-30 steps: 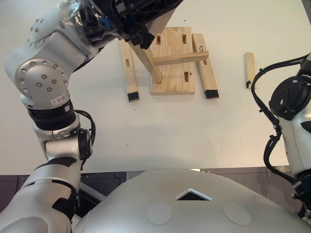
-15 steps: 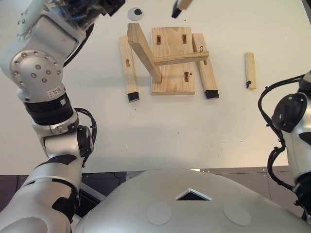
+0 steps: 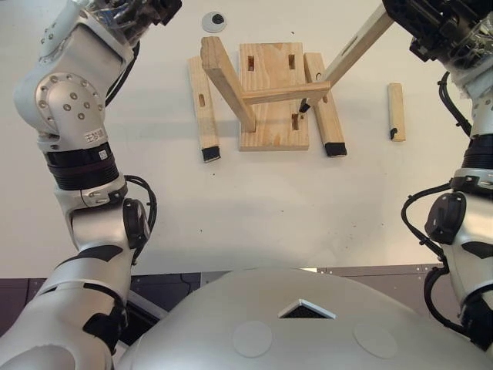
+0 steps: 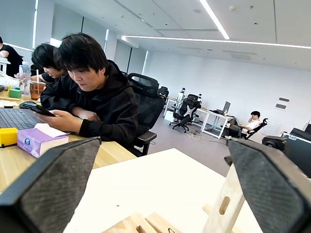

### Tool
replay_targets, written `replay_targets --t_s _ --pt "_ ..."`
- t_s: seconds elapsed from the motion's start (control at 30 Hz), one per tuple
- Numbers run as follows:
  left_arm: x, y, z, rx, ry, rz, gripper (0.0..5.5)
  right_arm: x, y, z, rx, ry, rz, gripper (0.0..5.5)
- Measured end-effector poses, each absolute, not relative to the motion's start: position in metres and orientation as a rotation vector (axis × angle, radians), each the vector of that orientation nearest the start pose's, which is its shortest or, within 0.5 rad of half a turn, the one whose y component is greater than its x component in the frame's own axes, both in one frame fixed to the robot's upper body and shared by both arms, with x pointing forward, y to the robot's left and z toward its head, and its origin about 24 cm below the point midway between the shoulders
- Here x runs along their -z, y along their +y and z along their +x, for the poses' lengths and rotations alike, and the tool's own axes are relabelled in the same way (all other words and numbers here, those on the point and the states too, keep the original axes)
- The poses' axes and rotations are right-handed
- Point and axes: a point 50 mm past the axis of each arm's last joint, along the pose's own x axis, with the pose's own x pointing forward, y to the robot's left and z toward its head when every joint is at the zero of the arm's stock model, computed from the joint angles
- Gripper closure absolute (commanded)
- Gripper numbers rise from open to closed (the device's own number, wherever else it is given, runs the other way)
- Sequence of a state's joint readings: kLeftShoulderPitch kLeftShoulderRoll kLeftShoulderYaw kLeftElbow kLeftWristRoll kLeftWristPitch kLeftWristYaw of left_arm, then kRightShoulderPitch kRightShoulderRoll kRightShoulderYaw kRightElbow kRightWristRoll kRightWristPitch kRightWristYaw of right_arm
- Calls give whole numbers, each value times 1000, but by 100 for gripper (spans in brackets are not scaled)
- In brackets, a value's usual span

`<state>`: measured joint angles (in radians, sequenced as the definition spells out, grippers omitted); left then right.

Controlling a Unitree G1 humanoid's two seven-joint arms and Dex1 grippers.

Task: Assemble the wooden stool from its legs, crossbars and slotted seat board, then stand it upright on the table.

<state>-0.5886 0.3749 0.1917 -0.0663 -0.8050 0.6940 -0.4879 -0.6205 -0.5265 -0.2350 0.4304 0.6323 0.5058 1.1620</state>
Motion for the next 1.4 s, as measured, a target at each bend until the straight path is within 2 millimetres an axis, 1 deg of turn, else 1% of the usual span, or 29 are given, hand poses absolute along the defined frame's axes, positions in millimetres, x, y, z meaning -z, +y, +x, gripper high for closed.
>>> replay_targets --t_s 0.13,0.37,0.5,0.6,0.67,0.77,0.93,1.07,1.17,1.27,1.33,1.4 --pt "-198 166 319 775 -77 -379 72 -155 -228 320 -1065 -11 396 337" --pt "-195 167 321 766 -61 -394 72 -150 -219 315 -1142 7 326 337" --pt "-194 165 321 769 -61 -403 72 -151 -222 316 -1161 7 225 337" --pt "-193 161 321 774 -63 -420 72 -158 -208 322 -1221 2 101 337" --pt "-192 158 321 777 -65 -431 72 -163 -194 325 -1282 17 -3 337" --pt "-192 156 321 765 -67 -438 72 -168 -185 327 -1327 33 -74 337" --pt "-188 152 321 741 -55 -426 72 -175 -174 333 -1390 77 -184 337" --pt "-182 148 318 729 -41 -424 72 -179 -174 336 -1407 122 -256 337" --pt "-179 146 318 716 -27 -394 72 -183 -169 341 -1426 142 -319 337" --pt "-171 145 321 667 12 -359 72 -187 -165 347 -1431 168 -354 337" --pt "-158 147 327 602 74 -343 72 -191 -164 352 -1432 193 -382 337" --pt "-142 154 335 503 141 -306 72 -194 -162 355 -1439 219 -408 337"
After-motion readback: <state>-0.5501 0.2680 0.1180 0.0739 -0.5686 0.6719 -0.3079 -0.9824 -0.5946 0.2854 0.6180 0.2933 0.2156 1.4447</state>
